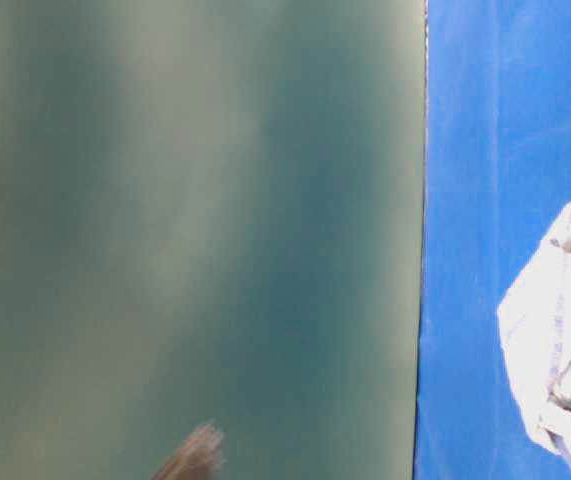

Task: Hand over the towel.
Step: 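Reach the left gripper to the striped towel and grasp it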

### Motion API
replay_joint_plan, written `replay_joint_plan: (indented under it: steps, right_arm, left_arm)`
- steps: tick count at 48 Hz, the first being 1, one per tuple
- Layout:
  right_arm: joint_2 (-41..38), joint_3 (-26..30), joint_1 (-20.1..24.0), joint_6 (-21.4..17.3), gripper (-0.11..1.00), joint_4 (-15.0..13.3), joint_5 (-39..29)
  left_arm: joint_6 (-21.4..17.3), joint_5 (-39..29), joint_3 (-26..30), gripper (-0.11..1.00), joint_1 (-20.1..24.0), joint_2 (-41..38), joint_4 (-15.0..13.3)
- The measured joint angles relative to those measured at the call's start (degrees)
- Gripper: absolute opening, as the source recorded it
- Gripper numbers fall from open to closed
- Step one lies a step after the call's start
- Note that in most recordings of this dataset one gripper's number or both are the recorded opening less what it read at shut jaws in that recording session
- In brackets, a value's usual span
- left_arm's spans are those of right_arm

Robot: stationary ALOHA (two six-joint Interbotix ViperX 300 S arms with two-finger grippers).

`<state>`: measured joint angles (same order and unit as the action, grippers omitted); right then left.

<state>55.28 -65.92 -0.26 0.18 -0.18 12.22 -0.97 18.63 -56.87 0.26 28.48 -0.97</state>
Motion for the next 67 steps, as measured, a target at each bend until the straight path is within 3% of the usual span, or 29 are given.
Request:
replay_joint_plan:
  steps: [5,9,19,32,45,50,58,62,67]
  right_arm:
    - [-0.1,0.0,0.0,0.0,0.0,0.0,-0.8]
    - [-0.4,0.0,-0.1,-0.1,0.0,0.0,-1.1]
    - [-1.2,0.0,-0.1,-0.1,0.0,0.0,-1.7]
    - [-2.6,0.0,-0.1,-0.1,0.0,0.0,-1.7]
    - [-3.9,0.0,-0.1,-0.1,0.0,0.0,-1.7]
    - [-4.1,0.0,-0.1,-0.1,0.0,0.0,-1.7]
    - [-4.1,0.0,-0.1,-0.1,0.0,0.0,-1.7]
    - [-4.2,0.0,-0.1,-0.1,0.0,0.0,-1.7]
    - [-4.2,0.0,-0.1,-0.2,0.0,0.0,-1.7]
  left_arm:
    - [-0.4,-4.1,3.6,0.8,-0.5,-6.4,-0.1]
    - [-1.8,-8.9,7.0,0.91,-1.2,-11.3,-0.1]
    - [-2.5,-18.2,15.1,0.91,-2.3,-23.4,-0.1]
    - [-2.6,-18.8,19.3,0.91,-2.1,-35.9,-0.1]
    - [-4.0,-18.9,20.4,0.88,-1.5,-40.0,-0.1]
    - [-6.1,-19.4,20.5,0.76,-1.4,-40.0,-0.1]
    - [-9.1,-21.2,21.2,0.28,-1.1,-40.0,0.0]
    - [-9.1,-21.8,21.4,0.11,-1.1,-39.2,0.0]
    - [-9.2,-22.3,21.6,0.09,-1.1,-36.7,0.0]
